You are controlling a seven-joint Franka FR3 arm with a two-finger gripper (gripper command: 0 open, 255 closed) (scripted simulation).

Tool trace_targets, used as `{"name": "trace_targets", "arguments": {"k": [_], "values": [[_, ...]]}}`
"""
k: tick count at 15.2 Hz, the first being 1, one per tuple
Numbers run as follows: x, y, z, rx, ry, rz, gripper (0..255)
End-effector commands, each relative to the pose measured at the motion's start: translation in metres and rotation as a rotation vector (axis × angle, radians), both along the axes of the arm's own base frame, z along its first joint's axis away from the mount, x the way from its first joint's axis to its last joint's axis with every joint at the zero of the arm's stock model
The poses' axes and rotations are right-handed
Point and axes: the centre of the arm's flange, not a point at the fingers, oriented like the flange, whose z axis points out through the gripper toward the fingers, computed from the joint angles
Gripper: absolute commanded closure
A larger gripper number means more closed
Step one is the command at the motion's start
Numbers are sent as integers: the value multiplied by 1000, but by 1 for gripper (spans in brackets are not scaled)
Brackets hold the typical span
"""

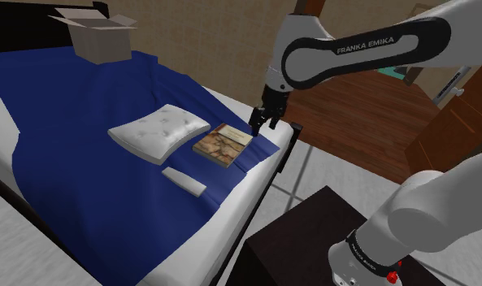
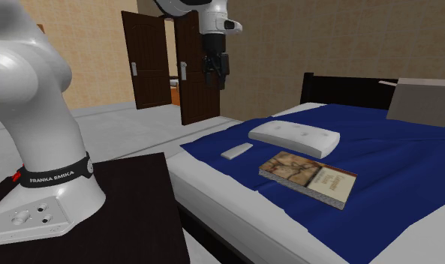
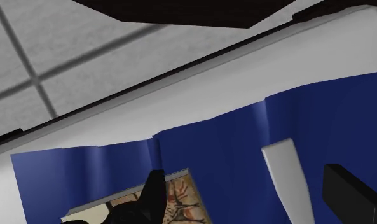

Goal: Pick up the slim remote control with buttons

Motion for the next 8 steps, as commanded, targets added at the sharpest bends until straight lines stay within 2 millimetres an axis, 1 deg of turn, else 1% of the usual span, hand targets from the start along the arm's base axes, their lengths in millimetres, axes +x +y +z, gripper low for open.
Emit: {"name": "trace_targets", "arguments": {"k": [1, 8], "values": [[15, 9, -19, 1, -1, 21, 0], [64, 46, -88, 0, 3, 94, 0]]}}
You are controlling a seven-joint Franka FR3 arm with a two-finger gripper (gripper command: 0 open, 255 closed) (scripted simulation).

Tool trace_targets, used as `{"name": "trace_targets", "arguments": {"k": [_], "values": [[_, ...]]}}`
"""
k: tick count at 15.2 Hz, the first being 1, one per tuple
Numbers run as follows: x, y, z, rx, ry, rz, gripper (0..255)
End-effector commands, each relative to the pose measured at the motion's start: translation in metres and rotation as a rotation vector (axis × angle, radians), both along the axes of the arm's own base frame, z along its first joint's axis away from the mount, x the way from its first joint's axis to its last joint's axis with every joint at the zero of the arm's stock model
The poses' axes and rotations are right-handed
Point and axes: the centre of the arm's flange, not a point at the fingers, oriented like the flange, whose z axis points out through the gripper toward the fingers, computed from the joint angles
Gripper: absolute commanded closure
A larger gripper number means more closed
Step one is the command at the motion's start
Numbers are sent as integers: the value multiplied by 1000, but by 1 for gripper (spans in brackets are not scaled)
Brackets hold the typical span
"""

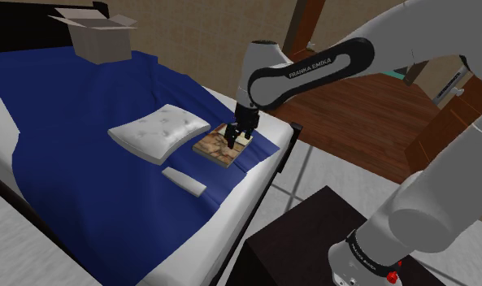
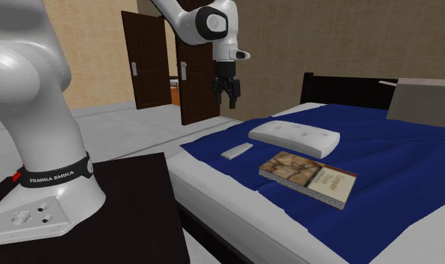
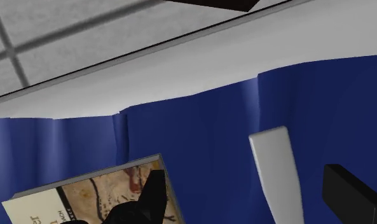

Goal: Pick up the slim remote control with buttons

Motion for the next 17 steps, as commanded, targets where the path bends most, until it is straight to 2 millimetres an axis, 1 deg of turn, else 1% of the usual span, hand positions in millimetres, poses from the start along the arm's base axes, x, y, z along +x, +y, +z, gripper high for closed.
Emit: {"name": "trace_targets", "arguments": {"k": [1, 9, 17], "values": [[13, 9, -21, 0, 0, 21, 0], [65, 56, -101, 0, 4, 105, 0], [112, 107, -180, -1, 7, 188, 0]]}}
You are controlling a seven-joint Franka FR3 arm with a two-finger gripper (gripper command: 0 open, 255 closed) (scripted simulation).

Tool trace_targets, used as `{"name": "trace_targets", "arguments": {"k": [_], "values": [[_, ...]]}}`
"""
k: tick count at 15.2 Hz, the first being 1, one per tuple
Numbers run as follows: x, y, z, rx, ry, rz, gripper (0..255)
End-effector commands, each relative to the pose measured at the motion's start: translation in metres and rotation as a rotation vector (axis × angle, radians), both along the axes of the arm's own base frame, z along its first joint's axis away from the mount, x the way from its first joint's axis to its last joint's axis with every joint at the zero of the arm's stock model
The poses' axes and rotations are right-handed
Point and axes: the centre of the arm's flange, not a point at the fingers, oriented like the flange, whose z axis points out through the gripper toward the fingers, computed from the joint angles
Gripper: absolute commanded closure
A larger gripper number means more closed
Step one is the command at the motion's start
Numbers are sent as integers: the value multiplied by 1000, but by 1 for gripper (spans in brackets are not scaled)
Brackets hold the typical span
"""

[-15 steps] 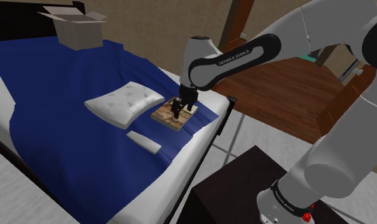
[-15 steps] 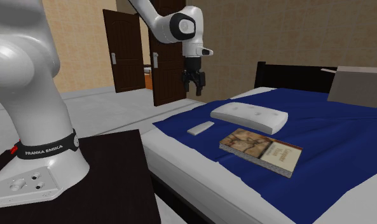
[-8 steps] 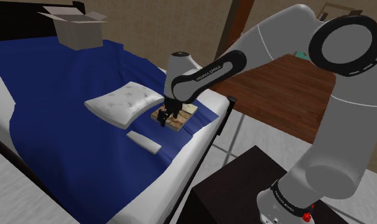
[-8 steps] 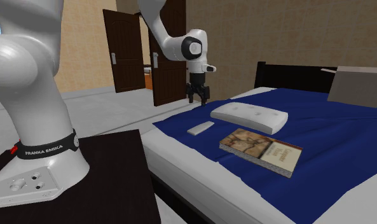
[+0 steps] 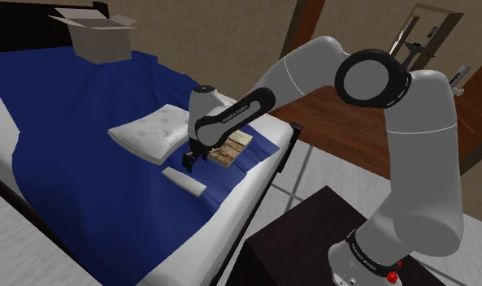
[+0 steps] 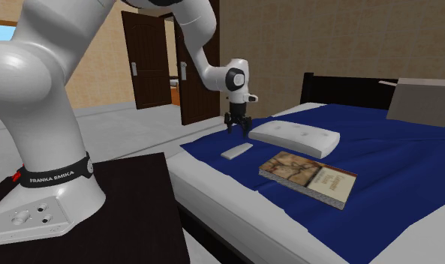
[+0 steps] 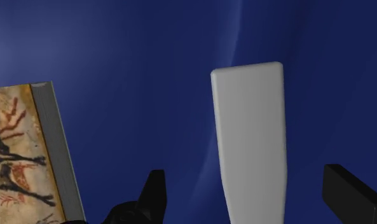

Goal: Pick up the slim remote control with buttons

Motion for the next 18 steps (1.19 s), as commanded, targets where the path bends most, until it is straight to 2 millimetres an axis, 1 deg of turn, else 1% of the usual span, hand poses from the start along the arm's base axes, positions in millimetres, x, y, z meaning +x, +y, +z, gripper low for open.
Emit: {"name": "trace_targets", "arguments": {"k": [1, 5, 6, 12, 13, 15, 16, 18], "values": [[12, 14, -20, 0, 0, 21, 0], [33, 41, -60, -1, 2, 63, 0], [35, 44, -63, -1, 2, 67, 0], [35, 44, -95, -1, 2, 67, 0], [35, 44, -103, -1, 2, 67, 0], [35, 44, -103, -1, 2, 67, 0], [35, 43, -104, -1, 2, 67, 255], [35, 43, -104, -1, 2, 67, 255]]}}
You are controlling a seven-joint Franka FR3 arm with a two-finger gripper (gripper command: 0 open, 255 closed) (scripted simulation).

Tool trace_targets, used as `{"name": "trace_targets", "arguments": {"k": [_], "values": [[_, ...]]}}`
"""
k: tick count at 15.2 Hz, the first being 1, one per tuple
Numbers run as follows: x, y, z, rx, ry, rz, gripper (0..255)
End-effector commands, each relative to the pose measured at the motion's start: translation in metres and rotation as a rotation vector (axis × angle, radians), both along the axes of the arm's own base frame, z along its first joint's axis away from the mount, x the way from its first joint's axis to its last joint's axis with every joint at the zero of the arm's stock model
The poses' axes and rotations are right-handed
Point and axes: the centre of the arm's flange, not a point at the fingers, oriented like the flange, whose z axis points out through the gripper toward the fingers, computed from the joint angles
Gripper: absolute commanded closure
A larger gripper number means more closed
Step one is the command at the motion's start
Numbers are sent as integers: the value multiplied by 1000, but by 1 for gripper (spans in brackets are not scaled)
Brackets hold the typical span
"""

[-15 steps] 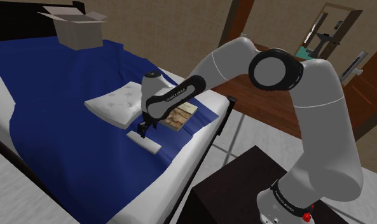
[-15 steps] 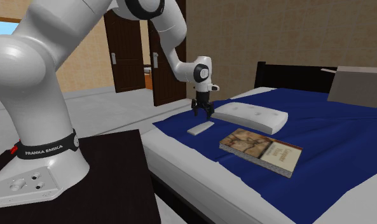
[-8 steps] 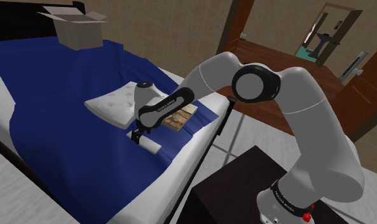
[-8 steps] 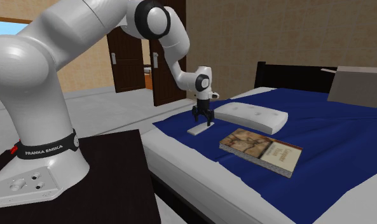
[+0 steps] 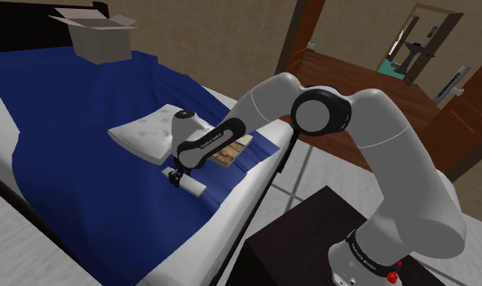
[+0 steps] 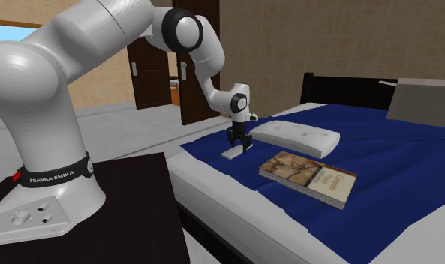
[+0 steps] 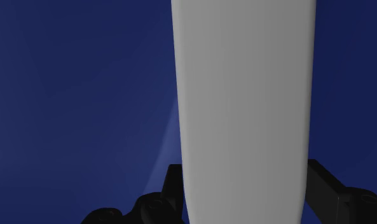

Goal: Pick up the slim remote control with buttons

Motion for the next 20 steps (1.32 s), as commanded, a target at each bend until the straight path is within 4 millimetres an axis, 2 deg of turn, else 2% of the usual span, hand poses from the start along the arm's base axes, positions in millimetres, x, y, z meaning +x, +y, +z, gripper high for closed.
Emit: {"name": "trace_targets", "arguments": {"k": [1, 7, 20], "values": [[0, 0, 0, 0, 0, 0, 255], [0, 0, 0, 0, 0, 0, 255], [0, 0, 69, 0, 0, 0, 255]]}}
